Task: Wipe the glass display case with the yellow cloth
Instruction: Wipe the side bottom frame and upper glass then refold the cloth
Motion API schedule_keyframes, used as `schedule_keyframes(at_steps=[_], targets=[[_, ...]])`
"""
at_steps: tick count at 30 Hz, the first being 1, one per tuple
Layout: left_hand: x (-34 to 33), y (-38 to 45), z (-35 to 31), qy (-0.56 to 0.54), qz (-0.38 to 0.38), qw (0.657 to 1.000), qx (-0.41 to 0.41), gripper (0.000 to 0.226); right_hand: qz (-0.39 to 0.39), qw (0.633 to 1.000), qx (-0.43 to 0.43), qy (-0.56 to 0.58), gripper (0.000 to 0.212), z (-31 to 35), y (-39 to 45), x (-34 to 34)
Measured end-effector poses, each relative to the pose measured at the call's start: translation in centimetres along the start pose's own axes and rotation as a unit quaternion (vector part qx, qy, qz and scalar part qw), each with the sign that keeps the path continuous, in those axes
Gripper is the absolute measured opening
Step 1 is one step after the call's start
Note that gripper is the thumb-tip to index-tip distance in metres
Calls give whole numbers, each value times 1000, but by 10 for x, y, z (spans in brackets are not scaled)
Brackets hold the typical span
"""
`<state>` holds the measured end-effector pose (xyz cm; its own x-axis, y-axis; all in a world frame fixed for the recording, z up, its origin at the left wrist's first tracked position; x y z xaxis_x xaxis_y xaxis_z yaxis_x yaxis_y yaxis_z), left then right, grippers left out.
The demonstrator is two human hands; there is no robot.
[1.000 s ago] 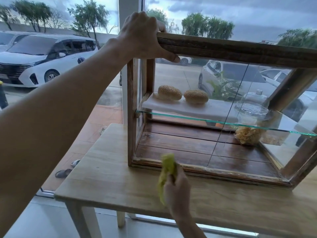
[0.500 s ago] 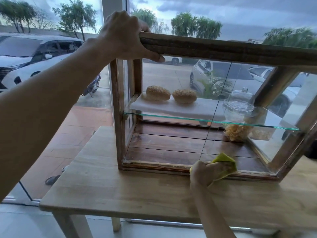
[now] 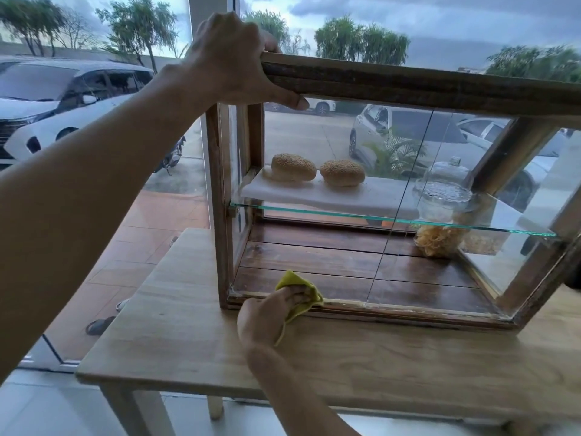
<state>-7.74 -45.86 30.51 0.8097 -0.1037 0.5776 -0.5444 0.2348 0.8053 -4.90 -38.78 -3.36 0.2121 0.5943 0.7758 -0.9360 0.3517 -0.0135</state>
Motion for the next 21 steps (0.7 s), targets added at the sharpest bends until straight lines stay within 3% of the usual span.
schedule_keyframes(at_steps=[3,4,6,8,11,15,18,20,21], targets=[[1,0,0,0,-2,1000,-2,109,76,997,30,-13,86,13,-13,-1],[1,0,0,-1,1,1000,-3,108,53,997,52,-18,90,17,-20,-2],[1,0,-1,-1,7,1000,-4,107,51,995,69,54,83,24,-36,-11],[2,1,-1,0,13,1000,-5,108,132,976,85,154,81,32,-48,-25],[1,1,1,-3,19,1000,3,109,156,959,87,219,80,41,-57,-31],[1,1,2,-3,22,1000,11,106,247,930,97,254,64,24,-51,-4],[1,1,2,5,22,1000,11,100,316,874,51,367,48,-2,-42,23],[1,1,2,4,24,1000,15,99,308,854,43,418,38,-19,-39,40],[1,1,2,2,23,1000,16,102,273,861,68,425,39,-27,-35,46]])
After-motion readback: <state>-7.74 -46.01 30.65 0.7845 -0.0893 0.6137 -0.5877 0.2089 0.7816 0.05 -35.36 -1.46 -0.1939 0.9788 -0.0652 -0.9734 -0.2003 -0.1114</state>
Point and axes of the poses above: each hand's wrist, its own y-axis towards the middle knuckle, its own x-axis out of the back of the hand, z = x × y, the point moved 3 cm from there along y, towards the middle knuckle, and after that the axes turned 7 degrees about -z, right-handed, at the moved point
